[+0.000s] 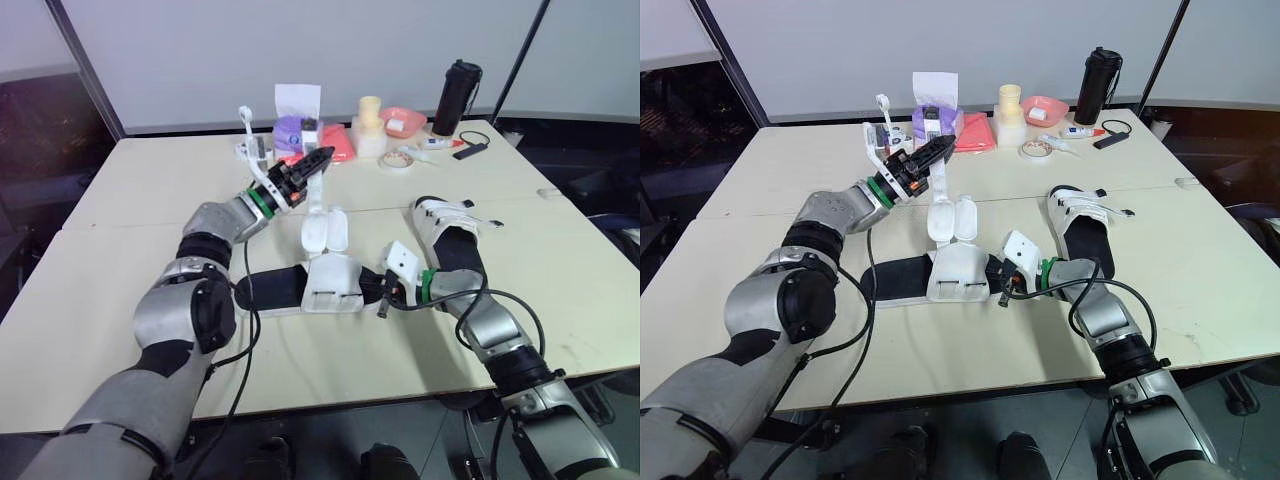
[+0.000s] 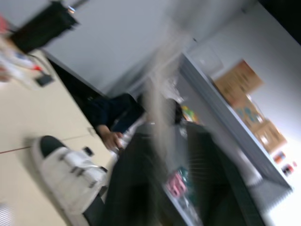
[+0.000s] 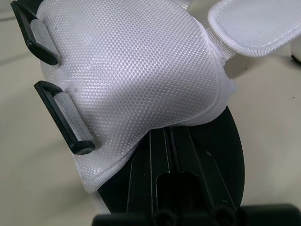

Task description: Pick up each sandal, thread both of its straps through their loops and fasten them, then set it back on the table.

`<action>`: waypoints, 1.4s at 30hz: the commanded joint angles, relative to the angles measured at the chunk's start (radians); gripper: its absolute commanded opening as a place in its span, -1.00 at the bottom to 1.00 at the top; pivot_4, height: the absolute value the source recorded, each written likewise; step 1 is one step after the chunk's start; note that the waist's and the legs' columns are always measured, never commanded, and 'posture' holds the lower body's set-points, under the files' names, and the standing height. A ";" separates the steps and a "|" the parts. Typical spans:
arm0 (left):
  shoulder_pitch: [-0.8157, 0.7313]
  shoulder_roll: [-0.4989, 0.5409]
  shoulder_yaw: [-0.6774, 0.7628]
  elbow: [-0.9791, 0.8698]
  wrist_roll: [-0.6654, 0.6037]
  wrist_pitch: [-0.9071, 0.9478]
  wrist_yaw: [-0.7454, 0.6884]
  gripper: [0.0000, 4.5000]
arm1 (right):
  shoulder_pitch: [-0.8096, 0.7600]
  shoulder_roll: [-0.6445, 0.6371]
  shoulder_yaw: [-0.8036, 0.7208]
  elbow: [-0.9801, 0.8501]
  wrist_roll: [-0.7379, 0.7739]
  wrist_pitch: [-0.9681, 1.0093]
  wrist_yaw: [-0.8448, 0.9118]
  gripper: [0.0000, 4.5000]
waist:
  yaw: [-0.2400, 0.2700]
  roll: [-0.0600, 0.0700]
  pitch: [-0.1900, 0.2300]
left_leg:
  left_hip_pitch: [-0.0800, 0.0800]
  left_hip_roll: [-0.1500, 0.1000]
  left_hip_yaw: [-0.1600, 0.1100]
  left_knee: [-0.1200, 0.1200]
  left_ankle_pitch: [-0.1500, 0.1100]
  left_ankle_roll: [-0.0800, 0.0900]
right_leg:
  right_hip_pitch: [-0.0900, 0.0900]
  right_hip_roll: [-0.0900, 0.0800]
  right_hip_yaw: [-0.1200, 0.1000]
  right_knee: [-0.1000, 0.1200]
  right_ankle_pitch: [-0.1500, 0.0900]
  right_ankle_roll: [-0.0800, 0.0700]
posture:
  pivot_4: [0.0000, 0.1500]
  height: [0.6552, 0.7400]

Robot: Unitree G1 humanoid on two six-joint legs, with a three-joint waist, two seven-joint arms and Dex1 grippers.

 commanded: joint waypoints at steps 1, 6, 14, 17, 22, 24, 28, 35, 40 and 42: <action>0.056 0.006 -0.113 -0.191 0.011 0.080 -0.138 -0.99 | 0.000 0.005 0.019 0.031 -0.022 0.007 0.005 -1.00 | -0.004 0.000 0.000 | 0.000 0.000 0.000 0.000 0.000 0.000 | 0.000 0.000 0.000 0.000 0.000 0.000 | 1.00 1.00; 0.299 0.045 -0.348 -0.653 -0.030 0.236 -0.288 -0.99 | -0.001 0.002 0.021 0.037 -0.024 0.001 0.007 -1.00 | -0.017 0.001 0.000 | 0.000 0.001 0.000 -0.002 0.000 0.000 | 0.000 0.000 0.001 0.000 0.000 0.000 | 1.00 1.00; 0.612 0.132 -0.663 -1.101 0.138 -0.098 -0.374 -0.99 | -0.004 0.000 0.025 0.044 -0.029 -0.001 0.016 -1.00 | -0.010 0.001 0.000 | 0.002 0.001 0.000 -0.001 0.000 -0.001 | 0.002 0.000 0.002 -0.002 0.000 -0.001 | 1.00 1.00; 0.666 0.171 -0.717 -1.164 0.188 -0.232 -0.407 -0.99 | -0.009 0.003 0.029 0.049 -0.033 -0.001 0.020 -1.00 | -0.010 0.001 0.000 | 0.002 0.001 0.000 -0.002 0.000 -0.001 | 0.002 0.000 0.002 -0.003 0.000 -0.001 | 1.00 1.00; 0.736 0.274 -0.801 -1.188 0.303 -0.445 -0.470 -0.99 | -0.035 0.008 0.035 0.093 -0.044 -0.021 0.022 -1.00 | -0.010 0.001 -0.001 | 0.002 0.001 -0.001 -0.004 0.000 0.000 | 0.002 0.000 0.002 -0.005 0.000 -0.002 | 1.00 1.00; 0.746 0.296 -0.819 -1.172 0.337 -0.511 -0.477 -0.99 | -0.048 0.008 0.035 0.116 -0.047 -0.034 0.025 -1.00 | -0.009 0.002 -0.001 | 0.002 0.001 -0.001 -0.004 0.000 0.000 | 0.002 0.000 0.002 -0.005 0.000 -0.002 | 1.00 1.00; 0.751 0.308 -0.837 -1.122 0.410 -0.638 -0.451 -0.21 | -0.068 0.000 0.032 0.171 -0.054 -0.069 0.032 -1.00 | -0.008 0.001 -0.001 | 0.002 0.001 -0.002 -0.003 0.000 0.000 | 0.002 0.000 0.002 -0.005 0.000 -0.002 | 1.00 1.00; 0.769 0.329 -0.782 -1.091 0.461 -0.758 -0.346 0.68 | -0.110 -0.018 0.023 0.269 -0.058 -0.129 0.047 -1.00 | -0.006 0.002 -0.001 | 0.003 0.001 -0.004 -0.003 0.000 0.000 | 0.003 0.000 0.002 -0.005 0.001 -0.002 | 1.00 1.00; 0.807 0.394 -0.693 -1.174 0.409 -0.676 -0.285 0.68 | -0.121 -0.030 0.020 0.314 -0.054 -0.158 0.072 -1.00 | -0.005 0.002 0.000 | 0.003 0.001 -0.004 -0.004 0.000 0.000 | 0.002 0.000 0.002 -0.005 0.000 -0.002 | 1.00 1.00; 0.835 0.441 -0.638 -1.218 0.385 -0.628 -0.261 0.68 | -0.124 -0.032 0.028 0.329 -0.062 -0.169 0.082 -1.00 | -0.004 0.002 0.000 | 0.003 0.001 -0.004 -0.004 0.000 0.000 | 0.002 0.000 0.002 -0.005 0.000 -0.002 | 1.00 1.00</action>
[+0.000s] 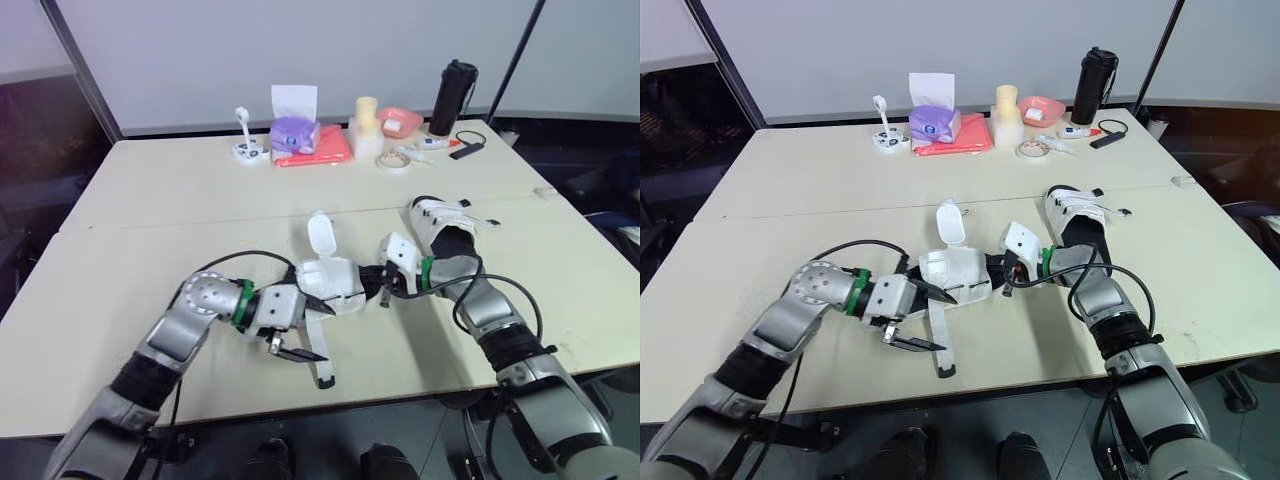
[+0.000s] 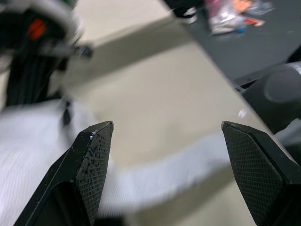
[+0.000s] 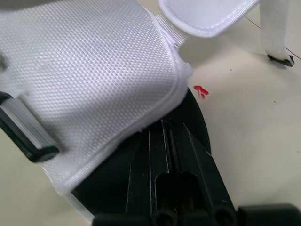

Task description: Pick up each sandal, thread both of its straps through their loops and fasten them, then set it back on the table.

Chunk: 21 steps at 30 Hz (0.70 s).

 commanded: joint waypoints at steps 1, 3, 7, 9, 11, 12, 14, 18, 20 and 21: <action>0.033 0.063 0.108 -0.095 -0.056 0.080 0.045 0.68 | 0.009 -0.023 0.013 0.065 -0.045 -0.001 0.014 -1.00 | 0.000 0.000 0.000 | 0.000 0.000 0.000 0.000 0.000 0.000 | 0.000 0.000 0.000 0.000 0.000 0.000 | 1.00 1.00; 0.064 0.091 0.144 -0.130 -0.078 0.133 0.071 0.68 | 0.001 -0.015 0.016 0.081 -0.049 -0.011 0.014 -1.00 | 0.000 0.000 0.000 | 0.000 0.000 0.000 0.000 0.000 0.000 | 0.000 0.000 0.000 0.000 0.000 0.000 | 1.00 1.00; 0.142 0.119 0.216 -0.275 -0.280 0.427 0.110 0.68 | -0.019 0.014 0.021 0.084 -0.050 -0.017 0.007 -1.00 | -0.002 0.000 0.000 | 0.000 0.000 0.000 -0.001 0.000 0.000 | 0.001 0.000 0.000 0.000 0.000 0.000 | 1.00 1.00; 0.164 0.154 0.240 -0.317 -0.401 0.584 0.089 0.68 | -0.030 0.032 0.025 0.086 -0.057 -0.013 -0.005 -1.00 | -0.008 0.000 0.000 | 0.000 0.001 -0.001 -0.001 0.000 0.000 | 0.001 0.000 0.000 0.000 0.000 0.000 | 1.00 1.00; 0.172 0.189 0.239 -0.338 -0.477 0.687 0.066 0.68 | -0.036 0.042 0.027 0.082 -0.065 -0.017 -0.009 -1.00 | -0.013 0.000 0.000 | 0.001 0.001 -0.001 -0.001 0.000 0.000 | 0.000 0.001 0.000 0.001 0.000 0.000 | 1.00 1.00; 0.170 0.206 0.234 -0.343 -0.505 0.728 0.055 0.68 | -0.039 0.046 0.027 0.079 -0.068 -0.018 -0.009 -1.00 | -0.014 0.000 0.000 | 0.001 0.001 -0.001 -0.002 0.000 0.000 | 0.000 0.001 0.000 0.001 0.000 0.000 | 1.00 1.00; 0.165 0.237 0.224 -0.342 -0.537 0.774 0.031 0.68 | -0.048 0.054 0.028 0.076 -0.075 -0.016 -0.012 -1.00 | -0.015 0.001 0.000 | 0.002 0.001 -0.001 -0.002 0.000 0.000 | 0.000 0.001 0.000 0.000 0.000 0.000 | 1.00 1.00; 0.197 0.305 0.122 -0.305 -0.400 0.688 -0.008 0.68 | -0.059 0.064 0.026 0.072 -0.086 -0.012 -0.018 -1.00 | -0.015 0.001 0.000 | 0.002 0.001 0.000 -0.004 0.000 0.000 | -0.001 0.001 0.000 0.000 -0.001 -0.001 | 1.00 1.00; 0.206 0.314 0.083 -0.269 -0.335 0.633 -0.006 0.68 | -0.061 0.071 0.023 0.064 -0.089 -0.008 -0.023 -1.00 | -0.014 0.001 0.000 | 0.002 0.001 0.002 -0.005 0.000 0.000 | -0.001 0.001 0.001 0.000 -0.001 -0.001 | 1.00 1.00; 0.206 0.309 0.069 -0.247 -0.310 0.612 0.001 0.68 | -0.061 0.074 0.022 0.059 -0.088 -0.003 -0.025 -1.00 | -0.014 0.001 0.000 | 0.003 0.001 0.002 -0.006 0.000 0.000 | -0.002 0.001 0.002 0.000 -0.001 -0.001 | 1.00 1.00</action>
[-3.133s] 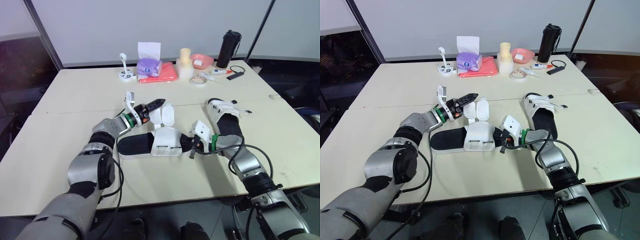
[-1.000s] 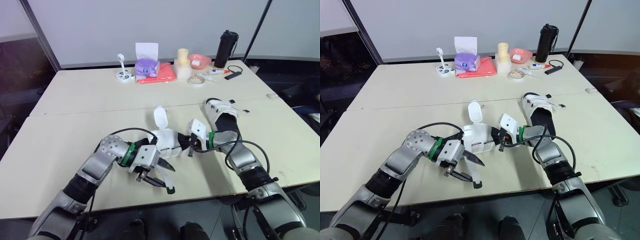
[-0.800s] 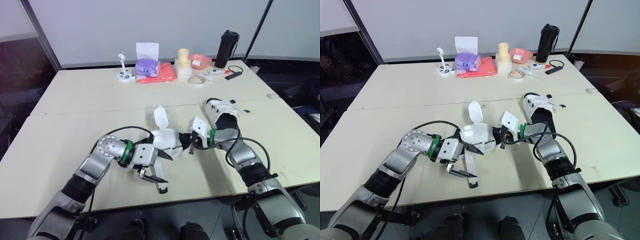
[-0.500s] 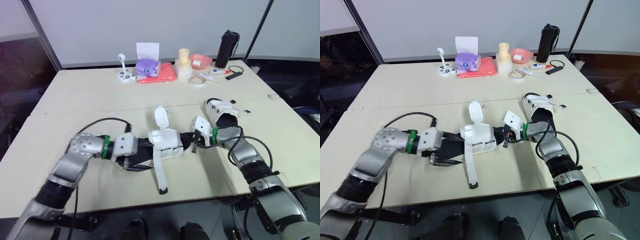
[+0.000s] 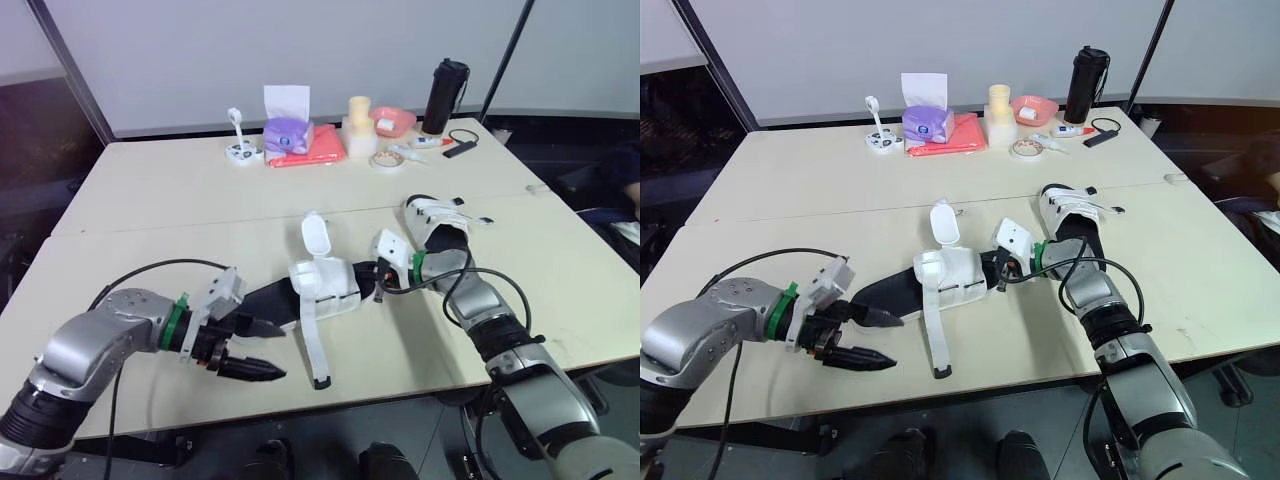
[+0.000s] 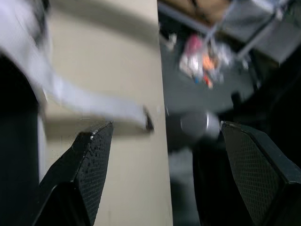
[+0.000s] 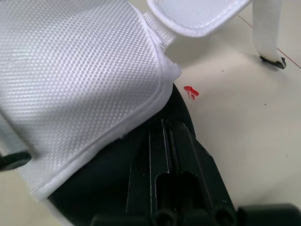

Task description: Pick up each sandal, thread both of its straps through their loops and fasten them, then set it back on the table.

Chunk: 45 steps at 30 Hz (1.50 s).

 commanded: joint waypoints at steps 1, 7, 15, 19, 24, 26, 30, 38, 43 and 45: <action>0.000 -0.001 -0.052 0.053 0.099 -0.087 0.006 0.68 | -0.002 0.018 0.013 -0.007 -0.019 0.021 -0.007 -1.00 | 0.001 0.000 0.000 | 0.000 0.000 0.000 -0.001 0.000 0.000 | -0.001 0.000 0.000 0.000 0.000 0.000 | 1.00 1.00; -0.018 -0.091 -0.080 0.164 0.229 -0.198 0.110 0.68 | 0.011 0.019 0.004 -0.055 -0.017 0.040 -0.019 -1.00 | 0.003 0.000 0.000 | 0.000 0.000 0.000 -0.005 0.001 -0.002 | -0.003 0.000 0.000 0.000 -0.001 -0.002 | 1.00 1.00; 0.002 -0.126 -0.035 0.154 0.226 -0.218 0.157 0.68 | 0.078 0.001 -0.002 -0.168 -0.011 0.093 -0.029 -1.00 | 0.005 0.000 0.000 | 0.000 0.000 -0.001 -0.006 0.002 -0.003 | -0.003 0.000 0.000 0.001 -0.001 -0.002 | 1.00 1.00; -0.008 -0.126 -0.026 0.180 0.236 -0.237 0.161 0.68 | 0.126 -0.012 0.007 -0.250 -0.007 0.146 -0.018 -1.00 | 0.004 0.000 0.000 | 0.000 0.000 -0.001 -0.006 0.002 -0.003 | -0.004 0.000 0.000 0.001 -0.001 -0.002 | 1.00 1.00; -0.005 -0.134 -0.022 0.169 0.217 -0.226 0.155 0.68 | 0.176 -0.035 0.018 -0.318 -0.010 0.177 -0.005 -1.00 | 0.004 0.000 0.000 | 0.000 0.000 -0.001 -0.006 0.002 -0.003 | -0.004 0.000 0.000 0.000 -0.001 -0.002 | 1.00 1.00; -0.006 -0.142 -0.019 0.160 0.202 -0.213 0.156 0.68 | 0.191 -0.042 0.027 -0.328 -0.010 0.177 0.010 -1.00 | 0.004 0.000 0.000 | 0.000 0.000 -0.001 -0.006 0.002 -0.003 | -0.004 0.000 0.000 0.000 -0.001 -0.002 | 1.00 1.00; -0.016 -0.163 -0.006 0.151 0.171 -0.179 0.165 0.68 | 0.207 -0.034 0.034 -0.338 0.012 0.174 0.034 -1.00 | 0.004 0.000 0.000 | 0.000 0.000 -0.001 -0.006 0.002 -0.003 | -0.003 0.000 0.000 0.000 -0.001 -0.002 | 1.00 1.00; -0.025 -0.182 0.019 0.138 0.106 -0.097 0.166 0.68 | 0.194 0.023 0.053 -0.286 0.019 0.150 0.050 -1.00 | -0.002 0.000 0.000 | 0.000 0.001 -0.001 -0.007 0.002 -0.003 | -0.004 0.000 0.000 0.000 -0.001 -0.002 | 1.00 1.00; -0.018 -0.148 0.055 0.108 0.007 0.004 0.118 0.68 | 0.178 0.044 0.064 -0.233 -0.007 0.120 0.048 -1.00 | -0.002 0.000 -0.001 | 0.001 0.001 -0.001 -0.007 0.002 -0.003 | -0.004 0.000 0.000 0.000 -0.001 -0.002 | 1.00 1.00; -0.002 -0.107 0.075 0.084 -0.048 0.056 0.067 0.68 | 0.178 0.043 0.068 -0.227 -0.014 0.111 0.049 -1.00 | -0.004 -0.001 -0.001 | 0.002 0.001 -0.001 -0.007 0.002 -0.003 | -0.003 0.000 0.000 0.001 -0.001 -0.002 | 1.00 1.00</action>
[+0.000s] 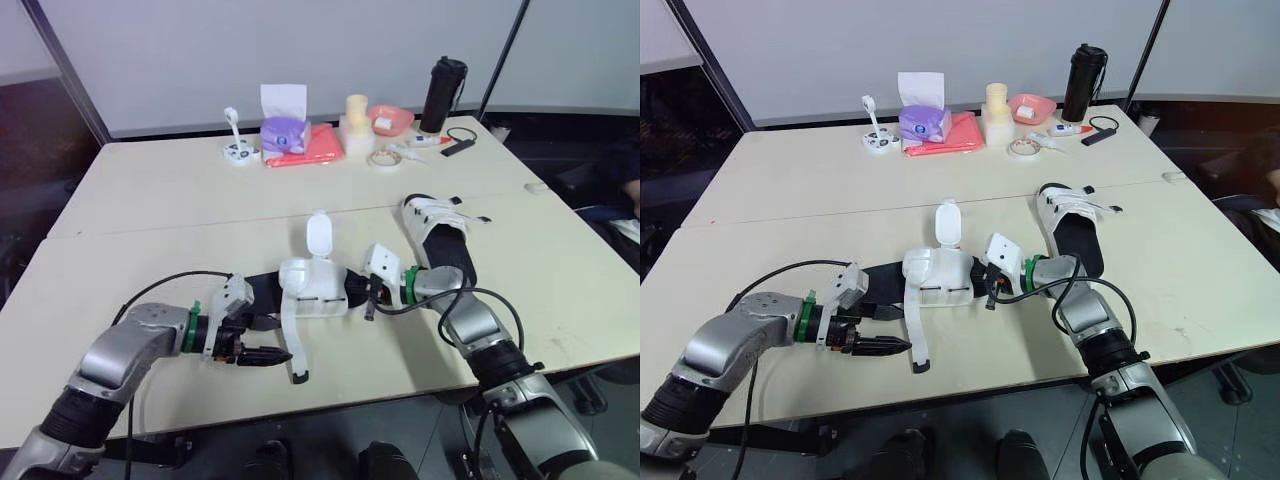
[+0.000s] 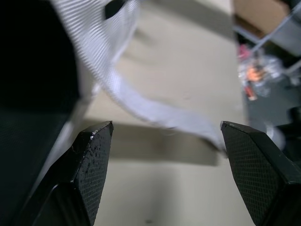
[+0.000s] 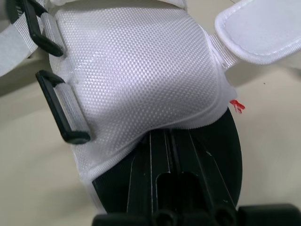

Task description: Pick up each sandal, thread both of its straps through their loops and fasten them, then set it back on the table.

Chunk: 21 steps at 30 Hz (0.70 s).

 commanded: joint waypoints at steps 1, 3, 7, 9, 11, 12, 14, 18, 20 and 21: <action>0.020 0.075 0.056 -0.066 -0.111 0.090 -0.089 0.68 | 0.024 0.017 0.068 0.045 -0.027 -0.002 0.028 -1.00 | -0.003 -0.001 0.000 | 0.000 0.000 0.000 0.000 0.000 0.000 | 0.000 0.000 0.000 0.000 0.000 0.000 | 1.00 1.00; 0.023 0.087 0.055 -0.074 -0.127 0.118 -0.085 0.68 | 0.024 0.014 0.070 0.047 -0.029 -0.008 0.027 -1.00 | -0.001 0.000 0.000 | 0.001 0.000 0.000 -0.001 0.000 0.000 | 0.000 0.000 0.000 0.000 -0.001 -0.001 | 1.00 1.00; 0.004 0.029 0.030 -0.058 -0.135 0.193 -0.003 0.68 | 0.022 0.014 0.067 0.048 -0.033 -0.013 0.020 -1.00 | 0.001 -0.001 0.000 | 0.005 0.000 0.000 -0.001 0.000 0.000 | 0.004 0.000 0.000 0.000 -0.001 -0.001 | 1.00 1.00; 0.000 -0.021 0.013 -0.043 -0.130 0.229 0.046 0.68 | 0.025 0.014 0.065 0.044 -0.036 -0.013 0.015 -1.00 | 0.002 -0.001 -0.001 | 0.006 0.000 0.000 -0.002 0.000 0.000 | 0.006 0.000 0.000 -0.001 -0.001 -0.001 | 1.00 1.00; -0.003 -0.059 0.003 -0.037 -0.127 0.253 0.080 0.68 | 0.026 0.014 0.063 0.041 -0.038 -0.012 0.011 -1.00 | 0.001 -0.001 -0.001 | 0.007 0.000 0.000 -0.002 0.000 0.000 | 0.007 0.000 0.000 -0.001 -0.001 -0.001 | 1.00 1.00; -0.007 -0.080 0.008 -0.031 -0.131 0.270 0.102 0.68 | 0.027 0.014 0.062 0.039 -0.038 -0.011 0.009 -1.00 | 0.001 -0.001 -0.001 | 0.007 0.000 0.000 -0.002 0.000 0.000 | 0.007 0.000 0.000 -0.001 -0.001 -0.002 | 1.00 1.00; -0.023 -0.129 0.029 -0.016 -0.149 0.314 0.157 0.68 | 0.029 0.014 0.060 0.034 -0.038 -0.007 0.004 -1.00 | 0.002 -0.001 -0.001 | 0.007 0.000 0.000 -0.002 0.000 0.000 | 0.007 0.000 0.000 -0.001 -0.001 -0.002 | 1.00 1.00; -0.032 -0.172 0.048 -0.020 -0.165 0.360 0.217 0.68 | 0.033 0.014 0.059 0.027 -0.037 -0.002 -0.003 -1.00 | 0.001 -0.001 -0.001 | 0.008 0.000 0.000 -0.002 0.000 0.000 | 0.008 0.000 0.000 -0.001 -0.001 -0.002 | 1.00 1.00; -0.034 -0.192 0.066 -0.021 -0.183 0.379 0.242 0.68 | 0.035 0.014 0.058 0.023 -0.037 -0.001 -0.006 -1.00 | 0.002 -0.001 -0.001 | 0.008 0.000 0.000 -0.002 0.000 0.000 | 0.008 0.000 0.000 -0.001 -0.001 -0.002 | 1.00 1.00; -0.035 -0.197 0.072 -0.022 -0.189 0.384 0.250 0.68 | 0.036 0.013 0.058 0.022 -0.037 0.000 -0.007 -1.00 | 0.002 -0.001 -0.001 | 0.008 0.000 0.000 -0.002 0.000 0.000 | 0.008 0.000 0.000 -0.001 -0.001 -0.002 | 1.00 1.00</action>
